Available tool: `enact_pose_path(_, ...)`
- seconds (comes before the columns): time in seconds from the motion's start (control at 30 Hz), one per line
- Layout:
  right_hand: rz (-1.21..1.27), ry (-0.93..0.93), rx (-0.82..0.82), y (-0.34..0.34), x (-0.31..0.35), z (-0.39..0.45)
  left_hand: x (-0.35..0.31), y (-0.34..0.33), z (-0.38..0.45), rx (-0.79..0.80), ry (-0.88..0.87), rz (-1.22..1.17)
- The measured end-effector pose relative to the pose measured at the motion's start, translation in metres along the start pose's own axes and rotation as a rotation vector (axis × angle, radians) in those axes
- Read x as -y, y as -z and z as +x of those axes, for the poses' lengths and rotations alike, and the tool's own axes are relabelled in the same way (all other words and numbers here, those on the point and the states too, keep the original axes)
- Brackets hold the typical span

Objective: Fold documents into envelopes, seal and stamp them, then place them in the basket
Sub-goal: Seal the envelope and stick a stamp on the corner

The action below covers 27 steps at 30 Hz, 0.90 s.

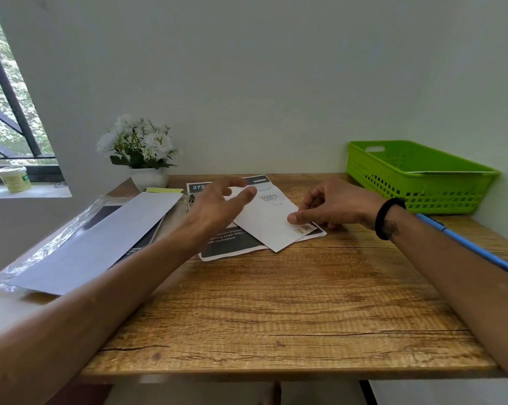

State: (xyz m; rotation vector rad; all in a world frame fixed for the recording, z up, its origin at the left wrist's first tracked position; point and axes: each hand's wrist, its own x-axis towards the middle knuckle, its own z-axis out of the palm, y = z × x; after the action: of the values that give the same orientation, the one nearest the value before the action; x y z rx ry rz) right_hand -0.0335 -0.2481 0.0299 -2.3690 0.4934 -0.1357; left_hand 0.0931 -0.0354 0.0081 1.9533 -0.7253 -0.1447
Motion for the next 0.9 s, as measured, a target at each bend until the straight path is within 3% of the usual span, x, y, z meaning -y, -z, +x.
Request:
enact_pose_path(0.37, 0.062, -0.012, -0.001, -0.005, 0.001, 0.000, -0.013, 0.010, -0.007, 0.042, 0.232, -0.651)
enact_pose_path(0.63, 0.099, -0.027, 0.012, -0.004, 0.000, 0.002, -0.016, 0.012, -0.009, -0.031, 0.282, -0.846)
enact_pose_path(0.9, 0.108, -0.017, 0.019, -0.002, 0.000, 0.001, -0.012, 0.002, -0.009, 0.036, 0.276, -0.822)
